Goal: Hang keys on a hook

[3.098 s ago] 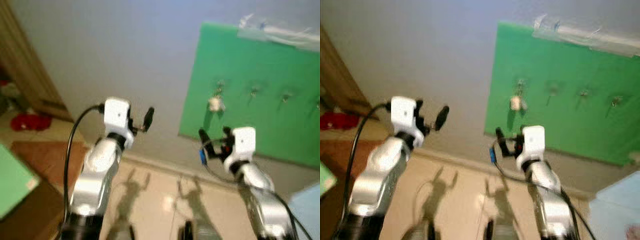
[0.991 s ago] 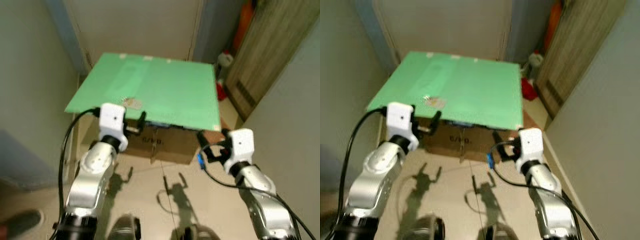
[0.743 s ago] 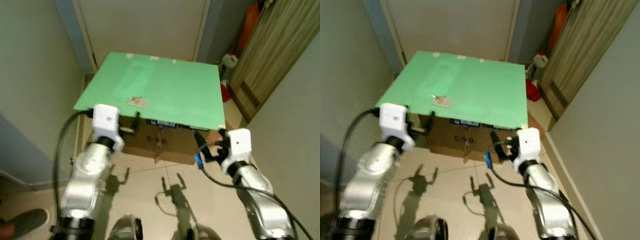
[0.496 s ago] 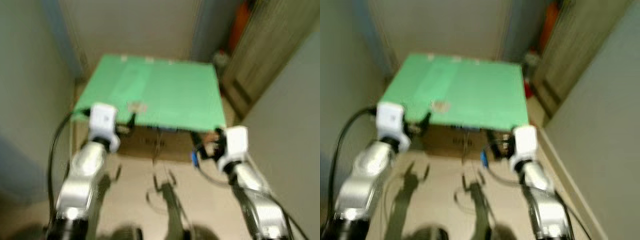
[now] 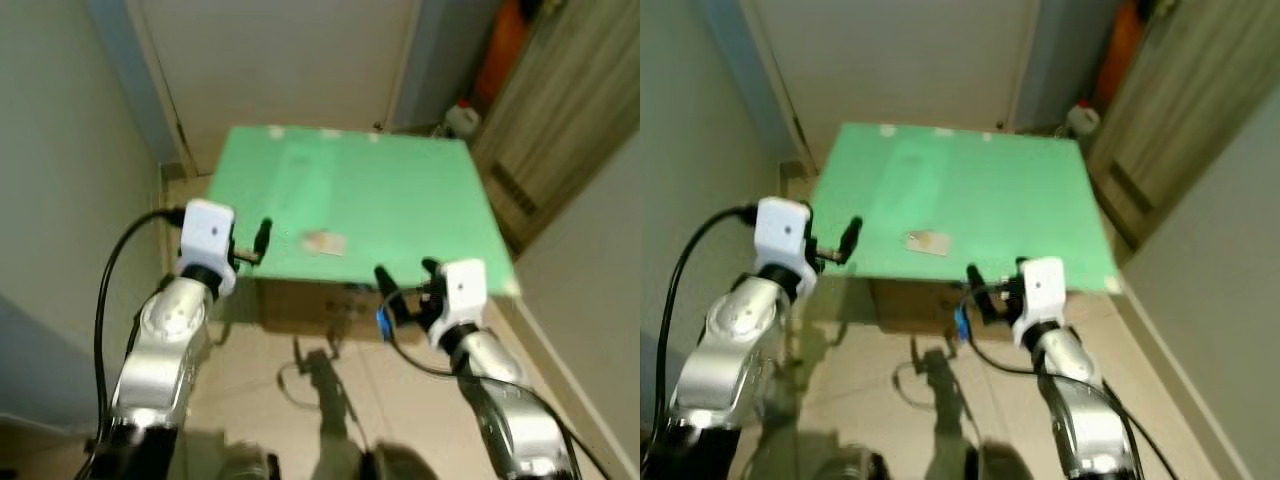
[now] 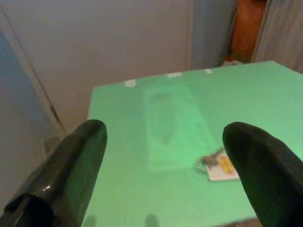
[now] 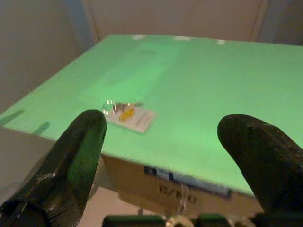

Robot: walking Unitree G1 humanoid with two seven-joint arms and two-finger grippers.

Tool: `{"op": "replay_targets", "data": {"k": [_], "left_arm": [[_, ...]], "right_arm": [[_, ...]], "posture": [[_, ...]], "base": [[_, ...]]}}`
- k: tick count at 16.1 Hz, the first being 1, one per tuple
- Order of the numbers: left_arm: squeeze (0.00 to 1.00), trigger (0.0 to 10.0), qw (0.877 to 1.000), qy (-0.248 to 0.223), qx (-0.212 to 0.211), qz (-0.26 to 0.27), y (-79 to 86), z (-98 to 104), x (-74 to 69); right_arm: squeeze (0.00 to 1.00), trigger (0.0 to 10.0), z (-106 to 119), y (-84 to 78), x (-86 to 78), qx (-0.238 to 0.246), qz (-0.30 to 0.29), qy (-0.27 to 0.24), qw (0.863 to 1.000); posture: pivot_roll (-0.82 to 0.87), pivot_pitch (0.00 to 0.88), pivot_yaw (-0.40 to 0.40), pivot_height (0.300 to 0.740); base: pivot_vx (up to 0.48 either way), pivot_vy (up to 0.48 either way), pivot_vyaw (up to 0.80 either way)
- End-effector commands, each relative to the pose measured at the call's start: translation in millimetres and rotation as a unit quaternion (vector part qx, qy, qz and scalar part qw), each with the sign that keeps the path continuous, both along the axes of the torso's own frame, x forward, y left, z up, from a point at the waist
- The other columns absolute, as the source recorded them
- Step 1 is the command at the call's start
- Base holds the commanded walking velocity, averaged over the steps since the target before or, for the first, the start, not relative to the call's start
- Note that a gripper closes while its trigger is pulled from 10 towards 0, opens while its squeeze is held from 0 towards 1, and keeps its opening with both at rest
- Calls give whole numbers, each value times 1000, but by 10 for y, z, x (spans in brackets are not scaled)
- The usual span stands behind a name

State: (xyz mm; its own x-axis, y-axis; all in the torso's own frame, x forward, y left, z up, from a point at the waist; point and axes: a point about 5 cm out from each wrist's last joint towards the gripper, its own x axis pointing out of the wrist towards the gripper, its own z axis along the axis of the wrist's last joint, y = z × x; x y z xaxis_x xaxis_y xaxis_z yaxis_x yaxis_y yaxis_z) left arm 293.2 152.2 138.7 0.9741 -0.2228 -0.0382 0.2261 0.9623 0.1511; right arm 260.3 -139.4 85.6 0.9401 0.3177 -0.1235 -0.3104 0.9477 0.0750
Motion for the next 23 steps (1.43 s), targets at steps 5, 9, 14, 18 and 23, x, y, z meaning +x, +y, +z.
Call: {"op": "replay_targets", "data": {"k": [5,9,14,18,23], "left_arm": [[0,10000,998,-2,52,-33,-148,-11,-2],[0,10000,998,3,59,-25,-140,-15,12],[0,10000,998,-1,61,-22,-21,117,145],[0,10000,996,-9,79,-38,-13,161,166],[0,10000,996,-11,78,-48,-52,152,172]], "right_arm": [[0,10000,-6,-82,-29,-12,-11,-2,1000],[0,10000,-9,-81,-36,-12,-10,-2,1000],[0,10000,-15,-60,-83,-16,-11,-1,1000],[0,10000,-8,-108,-39,-28,-38,-6,999],[0,10000,-31,-84,-38,-32,-39,-2,999]], "posture": [[-107,146,-21,710],[-108,149,-21,710],[-104,177,-12,710],[-99,170,5,710],[-105,157,11,710]], "base": [[480,0,0],[249,0,0],[0,0,0],[0,0,0],[0,0,-794]]}}
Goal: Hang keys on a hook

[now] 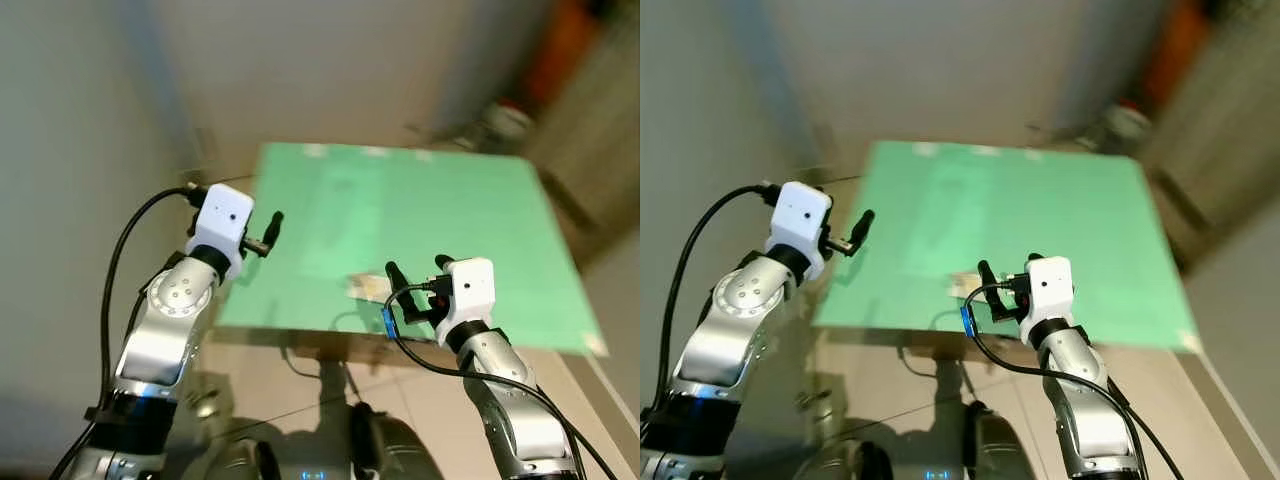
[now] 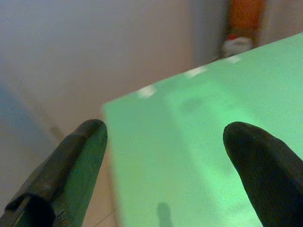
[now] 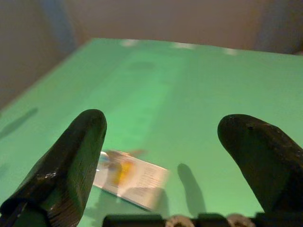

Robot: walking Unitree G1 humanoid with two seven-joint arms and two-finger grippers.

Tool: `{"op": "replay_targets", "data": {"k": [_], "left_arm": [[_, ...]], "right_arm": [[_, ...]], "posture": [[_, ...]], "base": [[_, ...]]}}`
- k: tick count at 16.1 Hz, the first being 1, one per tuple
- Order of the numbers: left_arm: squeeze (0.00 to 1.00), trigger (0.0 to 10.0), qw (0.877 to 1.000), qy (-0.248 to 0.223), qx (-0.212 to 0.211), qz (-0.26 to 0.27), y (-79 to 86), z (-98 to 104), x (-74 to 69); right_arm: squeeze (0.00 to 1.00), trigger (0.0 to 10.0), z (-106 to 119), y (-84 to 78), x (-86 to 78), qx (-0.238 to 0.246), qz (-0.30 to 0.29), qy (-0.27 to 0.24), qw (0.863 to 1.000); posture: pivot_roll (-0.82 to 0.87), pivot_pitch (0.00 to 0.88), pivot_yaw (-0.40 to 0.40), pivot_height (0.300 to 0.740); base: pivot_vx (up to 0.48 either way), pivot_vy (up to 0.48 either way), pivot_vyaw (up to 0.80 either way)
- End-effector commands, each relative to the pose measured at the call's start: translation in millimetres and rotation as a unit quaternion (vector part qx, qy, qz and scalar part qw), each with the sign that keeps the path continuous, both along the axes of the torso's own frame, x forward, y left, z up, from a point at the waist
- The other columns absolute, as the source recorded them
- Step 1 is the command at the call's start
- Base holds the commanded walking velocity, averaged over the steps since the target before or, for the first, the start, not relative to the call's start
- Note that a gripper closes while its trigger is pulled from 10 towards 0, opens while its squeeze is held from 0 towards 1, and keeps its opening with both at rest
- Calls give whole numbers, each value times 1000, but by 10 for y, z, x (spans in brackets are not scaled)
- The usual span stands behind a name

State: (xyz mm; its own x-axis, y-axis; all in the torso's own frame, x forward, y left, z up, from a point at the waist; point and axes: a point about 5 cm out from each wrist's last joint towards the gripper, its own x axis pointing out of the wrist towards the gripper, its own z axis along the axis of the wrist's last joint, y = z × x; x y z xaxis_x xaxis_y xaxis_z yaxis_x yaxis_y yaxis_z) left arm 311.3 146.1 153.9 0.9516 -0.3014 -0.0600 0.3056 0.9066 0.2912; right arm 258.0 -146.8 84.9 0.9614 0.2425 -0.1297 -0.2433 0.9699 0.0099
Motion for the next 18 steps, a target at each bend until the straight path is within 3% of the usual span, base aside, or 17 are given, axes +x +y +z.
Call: {"op": "replay_targets", "data": {"k": [1,6,9,12,16,18], "left_arm": [[0,10000,1000,-2,0,-5,0,-5,-7],[0,10000,1000,-2,-11,-27,-70,-1,-51],[0,10000,999,0,-7,-39,-130,-33,-91],[0,10000,998,3,-8,-59,-219,-59,-150],[0,10000,998,-5,4,-60,-225,-44,-151],[0,10000,998,-3,4,-69,-256,-47,-163]], "right_arm": [[0,10000,-23,-7,-19,-2,-1,3,1000],[0,10000,-9,10,-13,-2,4,-1,1000],[0,10000,-21,29,-16,-1,10,1,1000],[0,10000,-20,42,-14,-1,15,1,1000],[0,10000,-19,48,-16,-2,19,1,1000],[0,10000,-19,48,-14,-1,21,1,1000]], "posture": [[-106,156,10,710],[-102,165,6,710],[-98,171,3,710],[-97,175,-1,710],[-97,177,-4,710],[-98,176,-4,710]], "base": [[0,0,0],[375,0,0],[360,-305,0],[0,-428,0],[0,0,0],[251,-405,0]]}}
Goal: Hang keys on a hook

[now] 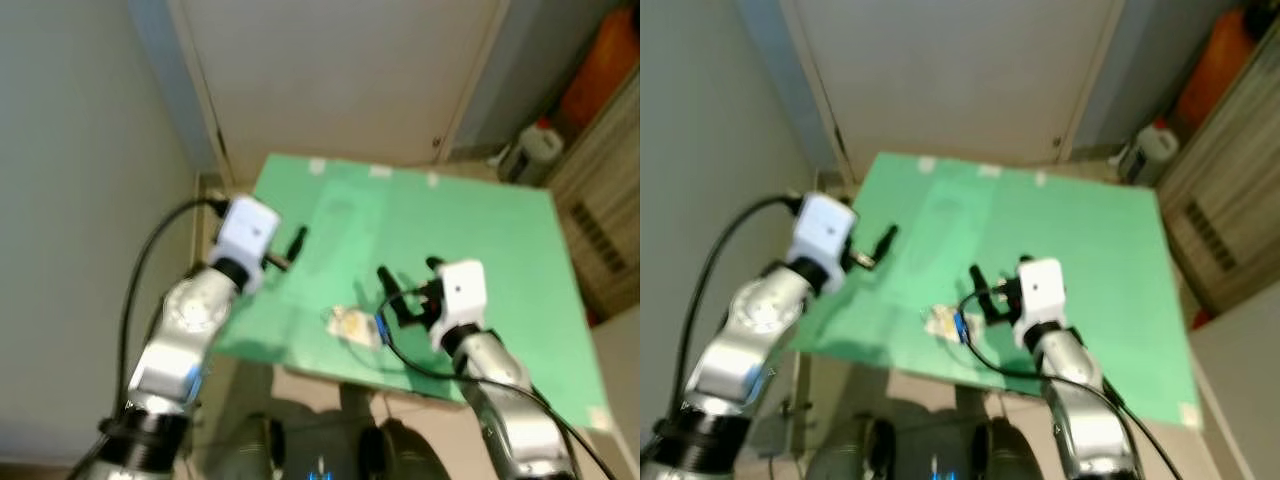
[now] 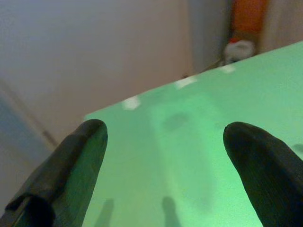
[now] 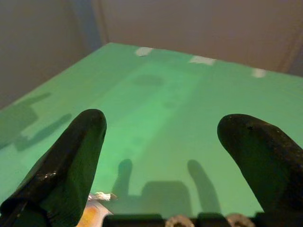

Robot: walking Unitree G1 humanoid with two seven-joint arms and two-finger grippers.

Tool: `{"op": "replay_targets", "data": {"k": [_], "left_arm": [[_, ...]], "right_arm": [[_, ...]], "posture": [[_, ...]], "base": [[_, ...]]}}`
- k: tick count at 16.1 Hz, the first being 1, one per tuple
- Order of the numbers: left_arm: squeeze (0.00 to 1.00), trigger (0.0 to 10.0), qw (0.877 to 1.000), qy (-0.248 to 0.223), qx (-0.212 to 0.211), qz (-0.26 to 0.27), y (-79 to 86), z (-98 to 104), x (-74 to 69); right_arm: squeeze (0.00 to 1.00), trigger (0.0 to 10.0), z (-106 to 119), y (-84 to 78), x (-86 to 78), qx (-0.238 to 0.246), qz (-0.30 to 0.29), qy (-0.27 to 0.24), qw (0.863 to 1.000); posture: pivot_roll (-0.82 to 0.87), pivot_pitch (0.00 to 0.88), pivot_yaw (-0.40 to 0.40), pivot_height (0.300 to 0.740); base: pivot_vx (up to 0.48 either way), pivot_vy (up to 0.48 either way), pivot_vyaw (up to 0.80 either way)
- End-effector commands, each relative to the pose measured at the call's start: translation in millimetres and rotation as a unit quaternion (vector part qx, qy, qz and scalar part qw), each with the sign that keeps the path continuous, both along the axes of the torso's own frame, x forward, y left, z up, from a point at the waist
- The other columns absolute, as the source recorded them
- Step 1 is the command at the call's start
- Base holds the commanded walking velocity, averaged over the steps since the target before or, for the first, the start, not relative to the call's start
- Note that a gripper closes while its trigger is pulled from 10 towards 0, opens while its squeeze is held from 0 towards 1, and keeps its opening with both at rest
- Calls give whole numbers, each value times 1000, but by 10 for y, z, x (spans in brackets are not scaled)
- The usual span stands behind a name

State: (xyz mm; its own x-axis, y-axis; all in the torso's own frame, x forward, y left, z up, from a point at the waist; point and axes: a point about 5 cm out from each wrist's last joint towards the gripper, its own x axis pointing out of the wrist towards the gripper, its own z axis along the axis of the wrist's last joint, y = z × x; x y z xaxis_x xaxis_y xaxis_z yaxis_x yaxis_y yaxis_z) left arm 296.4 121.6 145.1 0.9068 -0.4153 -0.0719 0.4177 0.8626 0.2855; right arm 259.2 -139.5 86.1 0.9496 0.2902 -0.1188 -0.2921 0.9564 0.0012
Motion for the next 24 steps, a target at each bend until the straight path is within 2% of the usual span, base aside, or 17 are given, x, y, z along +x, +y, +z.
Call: {"op": "replay_targets", "data": {"k": [1,5,8,9,10,12,13,15,17,19,20,21,22,23,24], "left_arm": [[0,10000,1000,-11,4,-11,-20,43,-20],[0,10000,1000,-9,2,-15,-27,42,-22],[0,10000,998,16,2,66,211,-13,145],[0,10000,994,30,0,103,373,-36,231],[0,10000,993,31,0,110,403,-35,239],[0,10000,989,66,-23,130,445,-105,189],[0,10000,987,102,-64,110,300,-163,98],[0,10000,979,144,-99,107,198,-231,25],[0,10000,973,164,-107,119,199,-282,-14],[0,10000,960,202,-121,152,247,-366,-168],[0,10000,958,207,-121,158,254,-377,-203],[0,10000,958,210,-100,168,258,-402,-294],[0,10000,962,202,-73,170,254,-398,-361],[0,10000,971,172,-13,169,248,-364,-426],[0,10000,972,162,9,170,247,-359,-442]], "right_arm": [[0,10000,-31,-26,-25,1,-5,7,1000],[0,10000,-32,-21,-26,2,-4,7,1000],[0,10000,-35,-21,-32,2,-4,8,1000],[0,10000,-37,-21,-47,2,-3,9,1000],[0,10000,-38,-23,-52,2,-2,9,1000],[0,10000,-58,-61,-113,-4,1,17,1000],[0,10000,-68,-66,-145,-8,8,23,1000],[0,10000,-79,-63,-188,-11,15,30,999],[0,10000,-89,-71,-214,-14,20,34,999],[0,10000,-91,-110,-258,-22,30,43,998],[0,10000,-89,-119,-262,-24,32,44,998],[0,10000,-77,-138,-269,-28,40,47,998],[0,10000,-63,-152,-277,-32,49,49,997],[0,10000,-52,-190,-290,-42,62,55,996],[0,10000,-50,-204,-293,-44,66,57,995]], "posture": [[-98,176,-4,710],[-99,176,-2,710],[-99,177,-3,710],[-99,185,-8,710],[-99,185,-8,710],[-105,203,-22,710],[-105,216,-28,710],[-112,242,-48,710],[-114,248,-57,710],[-113,262,-81,710],[-110,265,-90,710],[-104,276,-113,710],[-100,287,-135,710],[-95,306,-173,710],[-95,306,-173,710]], "base": [[247,-409,0],[183,-412,0],[0,0,0],[0,0,0],[0,0,0],[0,0,0],[0,0,0],[0,0,0],[0,0,0],[0,0,0],[0,0,0],[0,0,0],[0,0,0],[0,0,0],[0,0,0]]}}
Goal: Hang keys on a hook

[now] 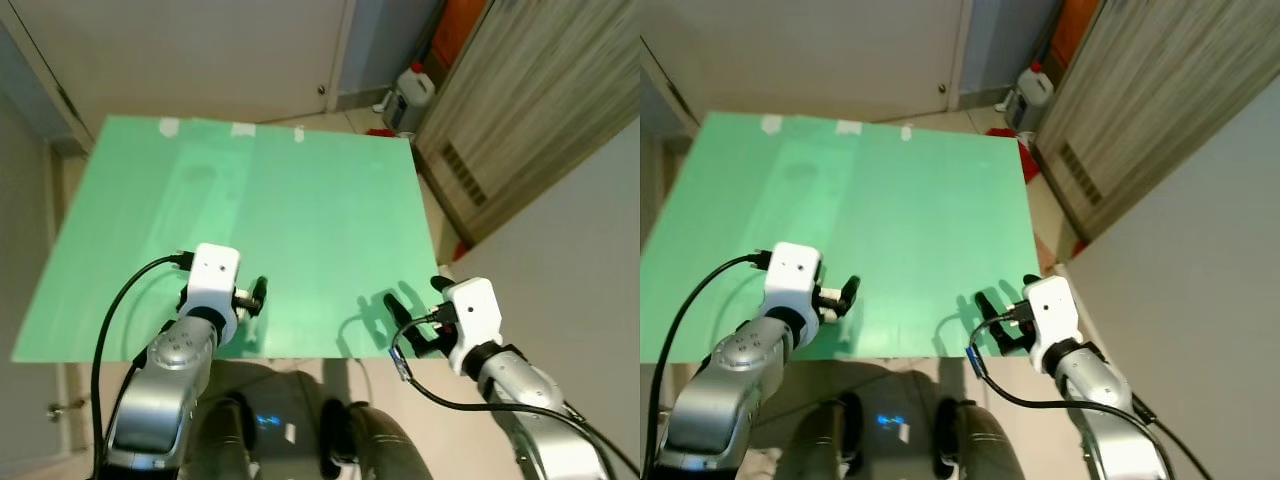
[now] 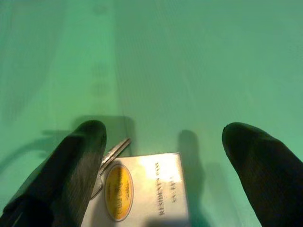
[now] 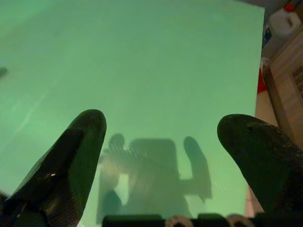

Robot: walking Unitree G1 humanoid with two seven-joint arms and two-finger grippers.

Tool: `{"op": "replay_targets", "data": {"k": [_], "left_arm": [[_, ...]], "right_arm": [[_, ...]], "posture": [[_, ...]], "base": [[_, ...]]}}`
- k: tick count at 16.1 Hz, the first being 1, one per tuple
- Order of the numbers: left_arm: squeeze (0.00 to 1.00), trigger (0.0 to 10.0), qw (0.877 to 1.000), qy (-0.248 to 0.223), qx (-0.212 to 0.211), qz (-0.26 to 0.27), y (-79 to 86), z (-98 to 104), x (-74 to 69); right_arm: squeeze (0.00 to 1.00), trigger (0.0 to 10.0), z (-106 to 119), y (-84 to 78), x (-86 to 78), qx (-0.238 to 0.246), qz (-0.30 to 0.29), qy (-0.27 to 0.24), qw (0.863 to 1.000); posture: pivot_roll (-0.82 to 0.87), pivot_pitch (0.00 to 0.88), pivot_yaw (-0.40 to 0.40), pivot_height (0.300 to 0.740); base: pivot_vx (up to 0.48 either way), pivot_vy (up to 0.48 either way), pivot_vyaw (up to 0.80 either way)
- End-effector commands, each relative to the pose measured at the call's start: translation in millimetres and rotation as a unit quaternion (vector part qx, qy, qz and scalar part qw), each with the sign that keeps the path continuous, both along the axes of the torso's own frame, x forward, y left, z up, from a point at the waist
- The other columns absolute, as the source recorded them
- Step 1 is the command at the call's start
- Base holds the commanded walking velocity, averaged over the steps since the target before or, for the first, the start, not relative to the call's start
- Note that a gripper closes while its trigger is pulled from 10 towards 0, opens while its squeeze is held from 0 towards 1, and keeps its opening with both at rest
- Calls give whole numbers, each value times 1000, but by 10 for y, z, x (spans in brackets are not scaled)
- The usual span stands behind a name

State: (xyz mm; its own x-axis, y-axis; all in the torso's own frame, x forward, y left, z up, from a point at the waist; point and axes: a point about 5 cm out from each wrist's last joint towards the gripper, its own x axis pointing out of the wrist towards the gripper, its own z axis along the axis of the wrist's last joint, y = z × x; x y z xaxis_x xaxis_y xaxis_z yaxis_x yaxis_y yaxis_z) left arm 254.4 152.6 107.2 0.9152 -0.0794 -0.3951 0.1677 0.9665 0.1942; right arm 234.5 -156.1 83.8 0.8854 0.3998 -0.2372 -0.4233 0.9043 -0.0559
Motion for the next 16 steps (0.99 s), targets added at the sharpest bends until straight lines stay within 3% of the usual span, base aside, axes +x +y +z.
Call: {"op": "replay_targets", "data": {"k": [1,5,8,13,16], "left_arm": [[0,10000,999,-11,30,-5,-51,14,-65],[0,10000,998,-1,60,37,116,-132,-145],[0,10000,992,5,111,65,256,-289,-272],[0,10000,985,-10,145,92,305,-265,-351],[0,10000,987,-12,130,92,320,-276,-331]], "right_arm": [[0,10000,-5,-64,-48,-2,4,14,1000],[0,10000,66,-156,-14,-17,11,12,1000],[0,10000,107,-225,-27,-24,8,10,1000],[0,10000,71,-222,-70,-23,14,22,999],[0,10000,54,-189,-63,-20,19,25,999]], "posture": [[-100,335,-211,710],[-119,361,-256,710],[-143,367,-277,710],[-128,382,-276,710],[-114,379,-271,710]], "base": [[0,0,0],[0,0,0],[0,0,0],[0,0,0],[0,0,0]]}}
